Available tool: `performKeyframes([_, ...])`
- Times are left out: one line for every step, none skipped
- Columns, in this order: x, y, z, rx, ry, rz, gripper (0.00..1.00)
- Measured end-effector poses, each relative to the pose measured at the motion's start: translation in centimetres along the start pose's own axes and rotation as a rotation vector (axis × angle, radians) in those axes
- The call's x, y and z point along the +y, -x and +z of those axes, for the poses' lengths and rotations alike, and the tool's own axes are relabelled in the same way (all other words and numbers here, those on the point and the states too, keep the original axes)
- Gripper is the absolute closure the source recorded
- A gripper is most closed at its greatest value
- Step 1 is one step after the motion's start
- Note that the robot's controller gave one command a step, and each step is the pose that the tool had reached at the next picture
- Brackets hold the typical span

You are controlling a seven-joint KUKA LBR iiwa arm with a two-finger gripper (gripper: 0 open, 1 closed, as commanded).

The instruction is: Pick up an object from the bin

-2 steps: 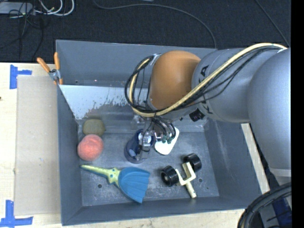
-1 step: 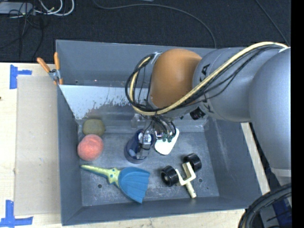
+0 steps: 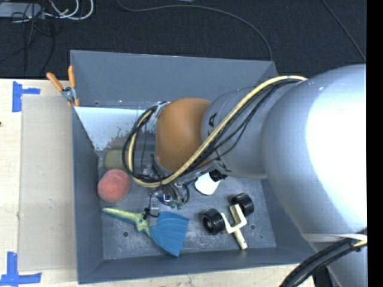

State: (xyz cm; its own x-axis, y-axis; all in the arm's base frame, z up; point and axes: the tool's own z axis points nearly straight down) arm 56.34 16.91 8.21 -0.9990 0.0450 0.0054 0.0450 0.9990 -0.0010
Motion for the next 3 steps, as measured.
performKeyframes([1.7, -0.9, -1.0, -0.004, 0.003, 0.044, 0.0])
performKeyframes([2.6, -3.9, -1.7, 0.006, -0.001, 0.109, 0.0])
performKeyframes([1.6, -5.2, 0.9, 0.0, 0.001, 0.062, 0.0])
